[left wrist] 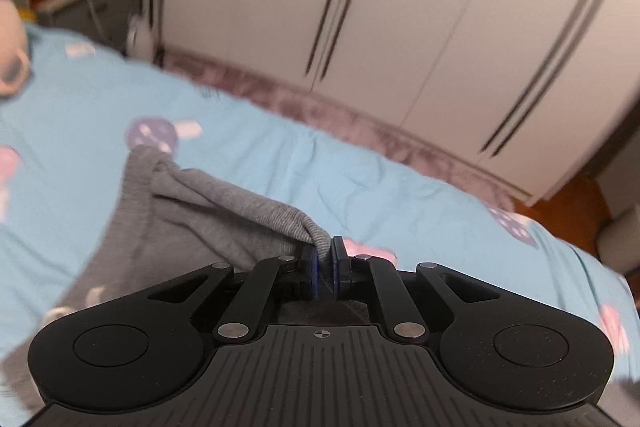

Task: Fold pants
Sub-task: 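Carry both held edges over and lay them onto the other half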

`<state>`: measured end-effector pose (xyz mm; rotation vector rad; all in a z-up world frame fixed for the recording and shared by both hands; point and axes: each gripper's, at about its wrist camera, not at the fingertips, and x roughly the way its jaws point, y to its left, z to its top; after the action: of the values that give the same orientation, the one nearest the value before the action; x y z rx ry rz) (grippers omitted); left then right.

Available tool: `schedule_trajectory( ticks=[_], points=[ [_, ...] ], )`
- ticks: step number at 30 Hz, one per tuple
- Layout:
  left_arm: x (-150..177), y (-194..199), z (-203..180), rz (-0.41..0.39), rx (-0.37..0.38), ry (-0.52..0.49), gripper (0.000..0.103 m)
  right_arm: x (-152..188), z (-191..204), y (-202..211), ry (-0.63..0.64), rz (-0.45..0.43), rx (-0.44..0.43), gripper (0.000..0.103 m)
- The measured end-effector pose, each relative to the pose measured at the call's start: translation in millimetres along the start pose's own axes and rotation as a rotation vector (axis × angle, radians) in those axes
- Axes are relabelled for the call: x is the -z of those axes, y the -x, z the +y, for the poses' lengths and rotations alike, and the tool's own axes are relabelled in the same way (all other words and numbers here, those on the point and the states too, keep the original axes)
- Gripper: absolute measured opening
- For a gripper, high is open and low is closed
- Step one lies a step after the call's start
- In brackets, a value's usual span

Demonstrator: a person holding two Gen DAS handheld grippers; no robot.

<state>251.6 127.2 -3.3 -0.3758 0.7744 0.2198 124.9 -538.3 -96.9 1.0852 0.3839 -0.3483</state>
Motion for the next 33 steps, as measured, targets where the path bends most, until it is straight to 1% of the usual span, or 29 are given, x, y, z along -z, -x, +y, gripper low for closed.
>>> schedule_trajectory(
  ticks=[2, 4, 6, 8, 10, 13, 14, 15, 16, 17, 18, 19, 20, 21, 22, 24, 25, 26, 27, 28, 29, 30, 31, 33],
  points=[
    [27.7, 46.2, 13.5, -0.056, 0.033, -0.03, 0.008, -7.1, -8.1, 37.4, -0.032, -0.019, -0.06, 0.006],
    [64.6, 84.7, 30.3, -0.07, 0.045, -0.054, 0.008, -6.3, -22.5, 74.1, -0.027, -0.037, -0.078, 0.006],
    [110.8, 114.3, 46.6, -0.08, 0.051, -0.092, 0.009, 0.0, -42.8, 102.8, -0.014, -0.044, -0.049, 0.006],
    [154.2, 127.1, 64.0, -0.065, 0.066, -0.124, 0.009, 10.4, -73.9, 126.1, -0.023, -0.056, -0.003, 0.006],
    [186.5, 113.4, 83.3, 0.025, 0.076, -0.125, 0.01, 22.3, -107.3, 134.1, -0.037, -0.036, 0.101, 0.006],
    [210.7, 72.6, 116.5, 0.203, 0.055, -0.044, 0.015, 41.4, -142.3, 121.8, -0.048, 0.048, 0.27, 0.006],
    [213.3, 66.4, 124.7, 0.228, 0.056, -0.015, 0.019, 47.7, -146.1, 119.9, -0.041, 0.049, 0.309, 0.006],
    [213.9, 65.6, 129.6, 0.23, 0.073, 0.012, 0.024, 51.1, -145.1, 118.9, -0.02, 0.042, 0.316, 0.006],
    [211.5, 67.3, 134.5, 0.211, 0.084, 0.035, 0.028, 54.2, -142.0, 118.0, -0.002, 0.031, 0.324, 0.007],
    [209.1, 72.1, 139.5, 0.173, 0.069, 0.052, 0.038, 56.7, -138.4, 117.3, 0.001, 0.024, 0.335, 0.007],
    [206.9, 75.5, 141.1, 0.133, 0.035, 0.058, 0.052, 58.6, -134.3, 117.3, 0.005, 0.025, 0.339, 0.009],
    [204.6, 76.7, 143.7, 0.104, 0.003, 0.054, 0.057, 59.1, -131.3, 115.9, 0.007, 0.032, 0.341, 0.014],
    [202.6, 75.7, 146.6, 0.086, -0.023, 0.049, 0.062, 59.8, -129.3, 114.6, 0.006, 0.035, 0.342, 0.016],
    [201.3, 73.6, 151.2, 0.082, -0.036, 0.056, 0.061, 60.6, -127.0, 112.7, 0.005, 0.034, 0.342, 0.02],
    [200.4, 70.6, 156.6, 0.083, -0.034, 0.072, 0.061, 60.8, -125.9, 111.3, 0.005, 0.035, 0.337, 0.025],
    [198.9, 63.6, 165.8, 0.098, -0.024, 0.119, 0.052, 55.9, -126.7, 106.0, -0.002, 0.032, 0.324, 0.031],
    [202.1, 65.2, 170.9, 0.108, -0.021, 0.133, 0.051, 54.9, -131.2, 110.8, -0.005, 0.032, 0.319, 0.033],
    [201.9, 61.8, 172.9, 0.113, -0.025, 0.145, 0.044, 54.7, -134.6, 111.9, -0.005, 0.03, 0.319, 0.033],
    [202.0, 57.8, 173.9, 0.12, -0.033, 0.152, 0.04, 54.4, -134.4, 111.1, 0.001, 0.029, 0.319, 0.032],
    [204.4, 55.6, 170.5, 0.125, -0.04, 0.149, 0.038, 54.9, -133.3, 112.5, 0.011, 0.032, 0.326, 0.027],
    [203.5, 55.4, 169.9, 0.121, -0.045, 0.144, 0.034, 54.2, -132.3, 112.6, 0.024, 0.035, 0.335, 0.022],
    [202.4, 57.0, 169.2, 0.111, -0.047, 0.136, 0.03, 53.4, -131.9, 113.7, 0.03, 0.042, 0.343, 0.01],
    [201.4, 57.8, 167.3, 0.102, -0.05, 0.125, 0.029, 51.4, -133.0, 114.4, 0.022, 0.047, 0.338, 0.006],
    [201.9, 61.9, 166.7, 0.091, -0.054, 0.118, 0.025, 47.5, -137.1, 118.7, -0.018, 0.049, 0.304, 0.006]
  ],
)
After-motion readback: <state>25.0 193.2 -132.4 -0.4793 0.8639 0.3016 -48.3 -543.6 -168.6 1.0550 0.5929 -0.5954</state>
